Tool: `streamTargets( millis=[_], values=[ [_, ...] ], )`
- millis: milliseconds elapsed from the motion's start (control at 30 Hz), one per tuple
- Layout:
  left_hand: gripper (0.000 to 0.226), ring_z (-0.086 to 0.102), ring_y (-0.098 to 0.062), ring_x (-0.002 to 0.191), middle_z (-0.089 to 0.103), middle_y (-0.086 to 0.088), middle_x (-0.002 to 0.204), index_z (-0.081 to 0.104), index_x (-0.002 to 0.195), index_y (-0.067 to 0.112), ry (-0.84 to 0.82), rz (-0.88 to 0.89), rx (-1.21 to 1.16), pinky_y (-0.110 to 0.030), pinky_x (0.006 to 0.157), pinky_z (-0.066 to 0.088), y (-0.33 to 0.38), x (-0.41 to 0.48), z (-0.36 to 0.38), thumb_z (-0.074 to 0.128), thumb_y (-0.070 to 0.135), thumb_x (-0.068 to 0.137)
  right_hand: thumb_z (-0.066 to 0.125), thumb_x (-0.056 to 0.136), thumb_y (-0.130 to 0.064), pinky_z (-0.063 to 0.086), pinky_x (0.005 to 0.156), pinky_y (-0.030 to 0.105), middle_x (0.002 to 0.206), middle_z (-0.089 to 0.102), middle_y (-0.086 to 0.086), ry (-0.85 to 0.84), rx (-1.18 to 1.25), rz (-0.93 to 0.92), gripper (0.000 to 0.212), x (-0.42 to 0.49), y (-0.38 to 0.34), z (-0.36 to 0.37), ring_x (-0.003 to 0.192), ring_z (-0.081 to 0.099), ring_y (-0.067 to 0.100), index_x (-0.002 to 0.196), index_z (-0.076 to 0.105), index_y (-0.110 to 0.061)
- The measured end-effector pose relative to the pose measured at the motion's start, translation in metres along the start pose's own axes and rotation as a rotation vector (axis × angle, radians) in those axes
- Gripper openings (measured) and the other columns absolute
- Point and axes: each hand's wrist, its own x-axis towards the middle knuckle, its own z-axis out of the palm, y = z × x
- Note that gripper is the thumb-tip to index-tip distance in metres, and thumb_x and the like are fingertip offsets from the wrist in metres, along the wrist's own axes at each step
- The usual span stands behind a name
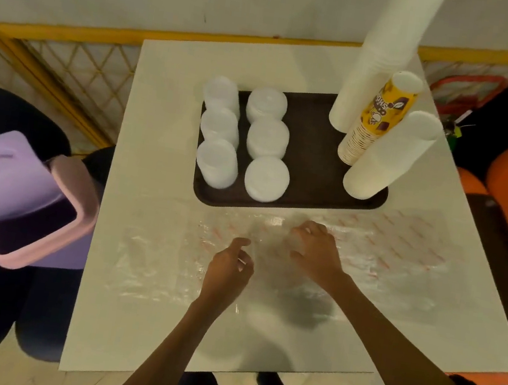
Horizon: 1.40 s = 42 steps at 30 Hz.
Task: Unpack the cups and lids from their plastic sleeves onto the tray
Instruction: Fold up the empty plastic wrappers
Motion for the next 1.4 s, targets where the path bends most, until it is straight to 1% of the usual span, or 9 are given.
streamTargets(
  millis=[200,367,433,567,700,900,1000,1167,1400],
  values=[
    [0.035,0.06,-0.012,0.081,0.061,0.005,0.089,0.055,0.125,0.014,0.047,-0.06,0.019,-0.018,0.073,0.05,0.001,-0.009,0.009,0.06,0.012,0.091,0.055,0.092,-0.03,0.032,0.101,0.029,0.129,0.051,0.004,-0.024,0.062,-0.075,0.035,0.009,0.014,-0.003,0.121,0.044,0.021,0.125,0.057,-0.017],
    [0.029,0.06,-0.009,0.078,0.067,0.001,0.096,0.059,0.12,0.011,0.138,-0.068,0.012,-0.008,0.066,0.045,-0.005,-0.012,0.004,0.057,0.009,0.092,0.066,0.083,-0.016,0.032,0.061,0.016,0.084,0.051,-0.005,0.026,0.325,-0.082,0.004,0.009,0.013,-0.007,0.077,0.05,0.011,0.078,0.065,-0.016],
    [0.025,0.061,-0.01,0.078,0.068,-0.001,0.096,0.062,0.117,0.009,0.19,-0.086,-0.007,-0.001,0.062,0.04,-0.008,-0.012,0.0,0.057,0.007,0.092,0.07,0.081,-0.016,0.033,0.059,0.013,0.076,0.051,-0.008,-0.024,0.432,-0.082,0.019,0.007,0.01,-0.015,0.067,0.047,0.004,0.069,0.057,-0.021],
    [0.018,0.063,-0.016,0.077,0.067,-0.001,0.088,0.066,0.107,0.007,0.348,-0.126,-0.103,-0.005,0.067,0.046,-0.01,-0.016,-0.009,0.057,0.006,0.091,0.074,0.079,-0.012,0.053,0.072,0.03,0.076,0.067,-0.004,-0.142,0.665,-0.076,0.013,-0.001,0.008,-0.04,0.067,0.063,0.011,0.074,0.064,-0.018],
    [0.022,0.061,-0.02,0.092,0.063,-0.002,0.102,0.061,0.109,0.014,0.432,-0.147,-0.37,-0.01,0.07,0.045,-0.007,-0.024,-0.016,0.063,0.008,0.088,0.075,0.078,-0.004,0.055,0.072,0.027,0.07,0.071,-0.002,-0.168,0.901,-0.109,0.01,-0.012,0.005,-0.068,0.065,0.069,0.014,0.08,0.067,-0.01],
    [0.086,0.053,-0.011,0.112,0.057,0.003,0.121,0.039,0.135,0.021,0.065,-0.29,-1.009,-0.038,0.1,0.038,0.016,-0.028,-0.017,0.067,0.045,0.057,0.066,0.082,0.001,0.056,0.066,0.021,0.071,0.072,-0.005,-0.12,1.265,-0.164,0.013,-0.028,-0.001,-0.106,0.07,0.069,0.008,0.084,0.064,-0.011],
    [0.064,0.054,-0.02,0.118,0.065,-0.001,0.118,0.049,0.131,0.018,-0.139,-0.324,-1.132,-0.039,0.098,0.041,0.041,-0.025,-0.012,0.065,0.037,0.073,0.06,0.086,0.0,0.056,0.068,0.022,0.072,0.073,-0.003,-0.135,1.405,-0.14,0.012,-0.033,-0.001,-0.112,0.07,0.069,0.008,0.087,0.064,-0.011],
    [0.013,0.062,-0.013,0.078,0.067,0.001,0.078,0.069,0.092,0.014,-0.204,-0.321,-1.134,-0.03,0.077,0.046,0.059,-0.025,-0.014,0.062,0.02,0.084,0.055,0.091,-0.006,0.054,0.067,0.017,0.079,0.073,-0.003,-0.067,1.592,0.032,0.014,-0.039,0.009,-0.105,0.077,0.069,0.005,0.1,0.065,-0.01],
    [0.011,0.06,-0.013,0.074,0.067,0.002,0.081,0.068,0.096,0.013,-0.067,-0.311,-0.898,-0.023,0.066,0.047,0.049,-0.027,-0.025,0.059,0.016,0.093,0.059,0.083,-0.033,0.053,0.087,0.025,0.1,0.073,0.005,-0.282,1.478,0.132,0.034,-0.051,0.018,-0.076,0.096,0.069,0.013,0.105,0.066,-0.008]
  ],
)
